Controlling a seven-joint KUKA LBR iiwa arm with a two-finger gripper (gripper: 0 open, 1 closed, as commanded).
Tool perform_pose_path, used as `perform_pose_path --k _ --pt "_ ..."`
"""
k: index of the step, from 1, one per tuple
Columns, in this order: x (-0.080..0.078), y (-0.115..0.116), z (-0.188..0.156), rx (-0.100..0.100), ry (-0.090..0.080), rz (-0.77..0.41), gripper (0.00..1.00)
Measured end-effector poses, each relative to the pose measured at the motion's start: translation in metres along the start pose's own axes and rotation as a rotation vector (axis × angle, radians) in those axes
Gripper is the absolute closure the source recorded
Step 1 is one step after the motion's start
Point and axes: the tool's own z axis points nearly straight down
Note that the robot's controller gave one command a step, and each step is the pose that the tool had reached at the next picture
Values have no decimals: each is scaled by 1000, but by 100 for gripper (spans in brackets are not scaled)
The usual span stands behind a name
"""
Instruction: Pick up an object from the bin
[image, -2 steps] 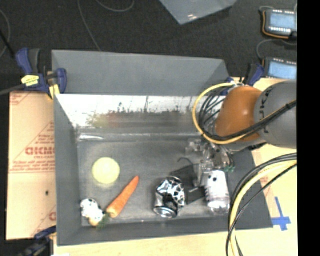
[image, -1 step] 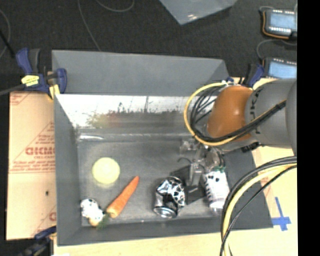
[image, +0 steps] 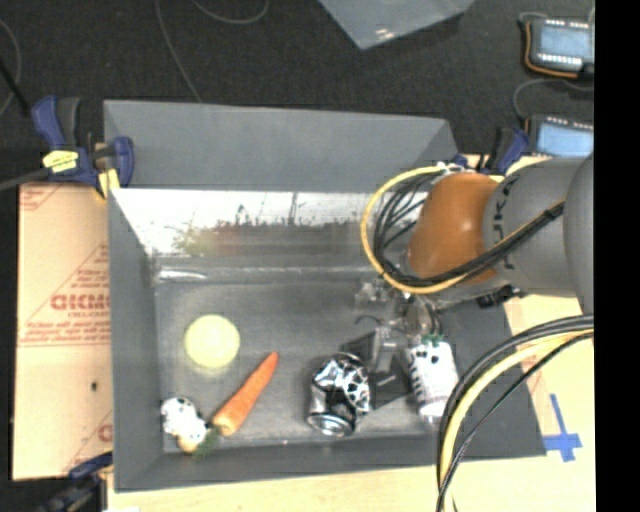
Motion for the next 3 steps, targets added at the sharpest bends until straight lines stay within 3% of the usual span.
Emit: perform_pose_path --k 1,3 --pt "4 -7 -1 3 -2 -178 100" --pt "4 -7 -1 3 -2 -181 100"
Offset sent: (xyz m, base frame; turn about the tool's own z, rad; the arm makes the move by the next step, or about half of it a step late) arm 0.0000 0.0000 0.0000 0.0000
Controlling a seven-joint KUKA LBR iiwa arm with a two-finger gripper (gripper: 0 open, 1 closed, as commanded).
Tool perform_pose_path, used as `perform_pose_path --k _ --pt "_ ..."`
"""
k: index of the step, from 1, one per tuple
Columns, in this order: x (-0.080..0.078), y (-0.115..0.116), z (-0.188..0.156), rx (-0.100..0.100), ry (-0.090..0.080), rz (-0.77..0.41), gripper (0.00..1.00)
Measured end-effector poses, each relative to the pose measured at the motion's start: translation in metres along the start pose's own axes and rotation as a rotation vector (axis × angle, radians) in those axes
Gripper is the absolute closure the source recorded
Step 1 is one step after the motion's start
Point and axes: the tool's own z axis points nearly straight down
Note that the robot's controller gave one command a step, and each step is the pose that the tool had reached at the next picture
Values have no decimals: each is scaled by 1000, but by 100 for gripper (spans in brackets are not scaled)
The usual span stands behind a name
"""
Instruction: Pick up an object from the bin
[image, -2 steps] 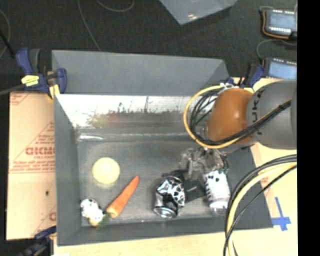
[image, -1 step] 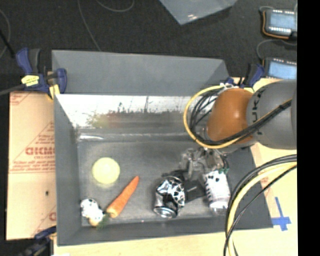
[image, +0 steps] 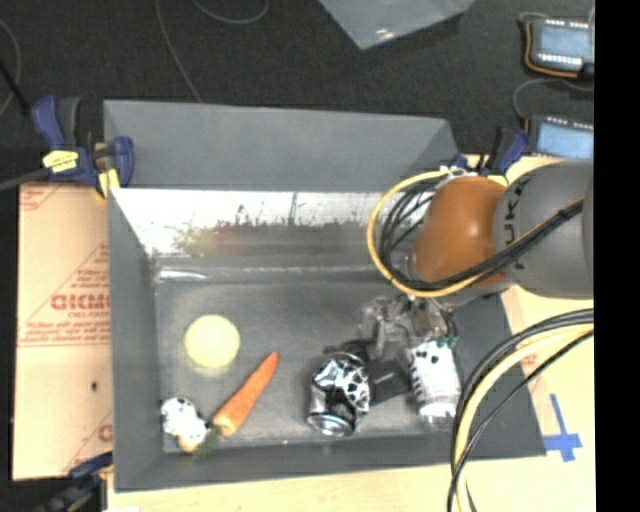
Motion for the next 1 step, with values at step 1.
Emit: perform_pose_path --k 1 --pt "-28 12 -119 1 -4 -35 100"
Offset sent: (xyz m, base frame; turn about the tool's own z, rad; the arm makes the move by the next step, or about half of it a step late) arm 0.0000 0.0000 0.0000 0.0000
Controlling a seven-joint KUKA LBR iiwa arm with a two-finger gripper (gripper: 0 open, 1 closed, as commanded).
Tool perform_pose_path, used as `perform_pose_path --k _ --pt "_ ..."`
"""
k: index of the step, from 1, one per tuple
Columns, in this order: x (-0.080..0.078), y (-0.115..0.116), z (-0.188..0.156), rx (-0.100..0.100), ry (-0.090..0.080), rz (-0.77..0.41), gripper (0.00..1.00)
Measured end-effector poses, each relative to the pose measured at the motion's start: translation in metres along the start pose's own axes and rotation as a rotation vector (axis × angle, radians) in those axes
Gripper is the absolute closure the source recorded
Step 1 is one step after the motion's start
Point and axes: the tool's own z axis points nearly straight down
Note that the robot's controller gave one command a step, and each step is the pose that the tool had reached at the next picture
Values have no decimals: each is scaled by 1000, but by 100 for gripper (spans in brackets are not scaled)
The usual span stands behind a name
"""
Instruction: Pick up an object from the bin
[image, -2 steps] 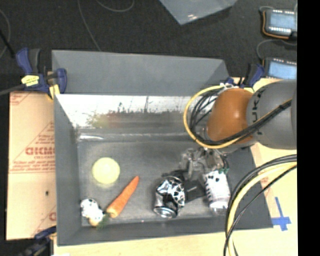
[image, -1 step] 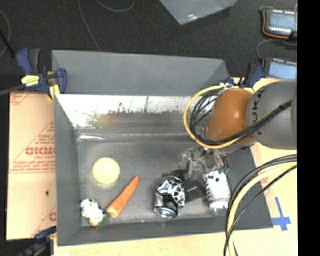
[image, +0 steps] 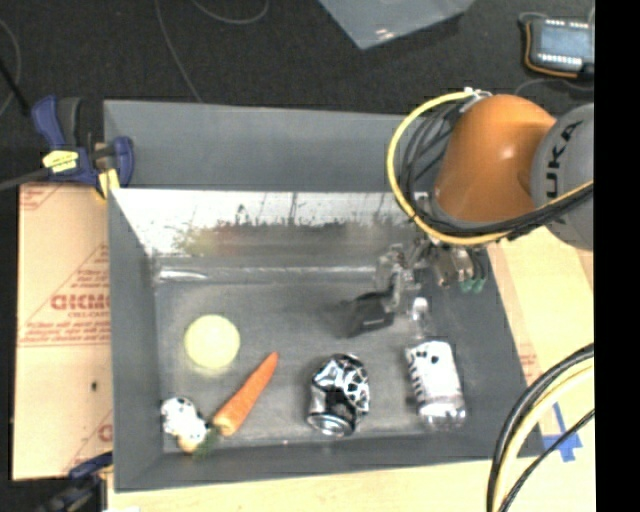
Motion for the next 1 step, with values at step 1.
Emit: perform_pose_path --k 1 --pt "0 0 0 0 0 0 100"
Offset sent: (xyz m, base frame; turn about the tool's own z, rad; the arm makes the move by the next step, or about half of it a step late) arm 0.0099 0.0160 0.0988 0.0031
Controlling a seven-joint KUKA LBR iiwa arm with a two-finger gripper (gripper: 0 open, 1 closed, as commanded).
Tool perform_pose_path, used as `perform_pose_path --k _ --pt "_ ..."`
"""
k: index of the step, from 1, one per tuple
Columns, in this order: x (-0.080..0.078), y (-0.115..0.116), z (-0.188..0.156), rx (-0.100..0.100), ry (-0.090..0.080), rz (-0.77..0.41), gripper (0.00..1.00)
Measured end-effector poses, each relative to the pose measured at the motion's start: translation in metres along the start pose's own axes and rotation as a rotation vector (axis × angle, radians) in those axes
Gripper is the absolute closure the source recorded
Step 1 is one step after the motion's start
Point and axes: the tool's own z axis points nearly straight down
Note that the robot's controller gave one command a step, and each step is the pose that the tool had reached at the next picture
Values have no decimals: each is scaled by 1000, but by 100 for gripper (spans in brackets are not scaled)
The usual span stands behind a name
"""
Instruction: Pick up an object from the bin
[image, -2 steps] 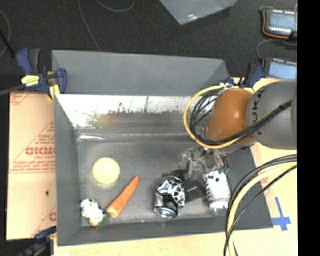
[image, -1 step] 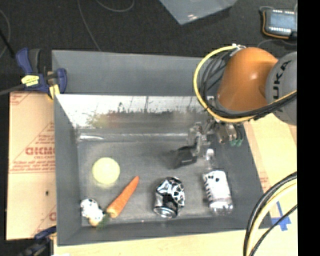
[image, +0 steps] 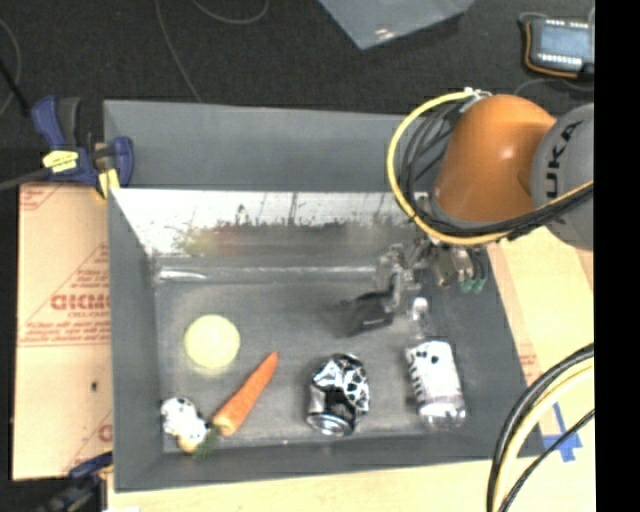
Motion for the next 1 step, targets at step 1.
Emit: perform_pose_path --k 1 --pt "-16 13 -100 2 -5 2 100"
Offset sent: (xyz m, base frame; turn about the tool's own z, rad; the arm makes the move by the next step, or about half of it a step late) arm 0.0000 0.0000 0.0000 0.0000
